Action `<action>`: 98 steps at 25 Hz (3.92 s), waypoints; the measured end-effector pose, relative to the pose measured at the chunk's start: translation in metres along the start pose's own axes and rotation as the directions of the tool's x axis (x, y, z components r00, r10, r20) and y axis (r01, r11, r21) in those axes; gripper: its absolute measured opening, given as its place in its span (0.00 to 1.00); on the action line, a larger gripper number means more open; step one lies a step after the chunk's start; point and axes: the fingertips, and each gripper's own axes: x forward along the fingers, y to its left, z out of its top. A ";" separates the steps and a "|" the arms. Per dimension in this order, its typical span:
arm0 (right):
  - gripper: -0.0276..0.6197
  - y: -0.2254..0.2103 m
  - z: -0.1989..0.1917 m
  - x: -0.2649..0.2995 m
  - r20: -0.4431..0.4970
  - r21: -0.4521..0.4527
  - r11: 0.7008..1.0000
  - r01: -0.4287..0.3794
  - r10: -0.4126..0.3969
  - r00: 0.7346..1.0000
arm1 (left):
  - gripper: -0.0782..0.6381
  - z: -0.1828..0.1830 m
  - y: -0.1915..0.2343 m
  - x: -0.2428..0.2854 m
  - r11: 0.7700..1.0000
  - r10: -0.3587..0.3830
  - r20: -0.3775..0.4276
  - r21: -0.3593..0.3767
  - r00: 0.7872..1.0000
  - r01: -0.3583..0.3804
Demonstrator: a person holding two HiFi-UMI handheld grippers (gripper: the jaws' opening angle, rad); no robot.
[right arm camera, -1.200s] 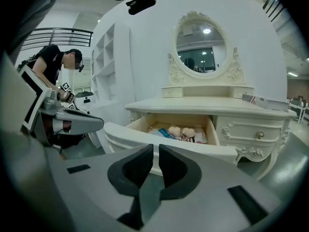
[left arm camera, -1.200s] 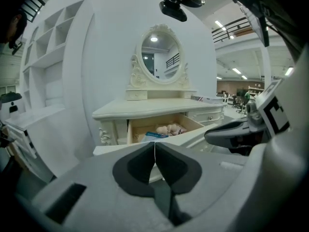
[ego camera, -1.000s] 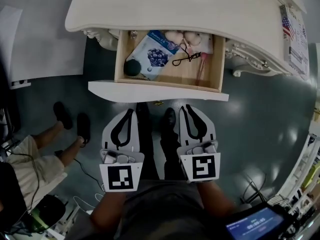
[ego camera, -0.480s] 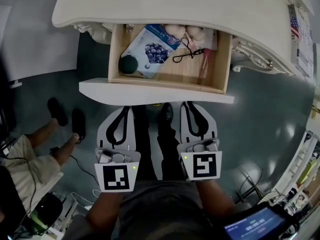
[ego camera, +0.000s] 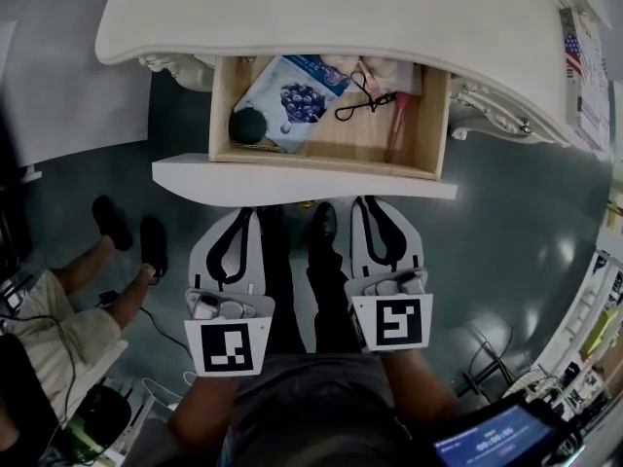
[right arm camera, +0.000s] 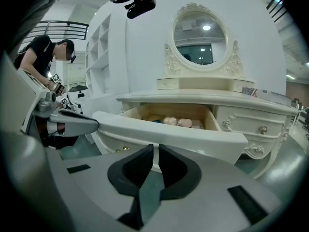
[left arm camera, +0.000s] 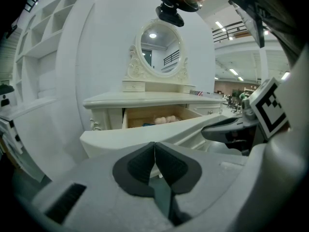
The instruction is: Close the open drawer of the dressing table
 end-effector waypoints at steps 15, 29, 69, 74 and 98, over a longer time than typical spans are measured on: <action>0.07 -0.006 0.002 0.007 -0.004 0.022 1.000 0.018 -0.018 1.000 | 0.13 0.006 0.000 0.009 0.999 -0.017 -0.007 0.030 1.000 0.017; 0.07 -0.025 0.031 0.037 -0.008 0.021 0.998 0.059 -0.059 0.998 | 0.13 0.030 0.013 0.043 0.998 -0.047 -0.001 0.049 0.999 0.047; 0.07 -0.029 0.045 0.061 0.009 0.022 0.997 0.069 -0.069 0.998 | 0.13 0.041 0.029 0.064 0.998 -0.058 0.001 0.039 0.998 0.058; 0.07 -0.032 0.048 0.066 0.007 0.013 0.998 0.067 -0.067 0.998 | 0.13 0.046 0.031 0.071 0.998 -0.056 0.010 0.035 0.998 0.055; 0.07 -0.054 0.063 0.084 0.029 0.032 0.995 0.098 -0.099 0.995 | 0.13 0.059 0.031 0.099 0.997 -0.070 0.012 0.046 0.997 0.069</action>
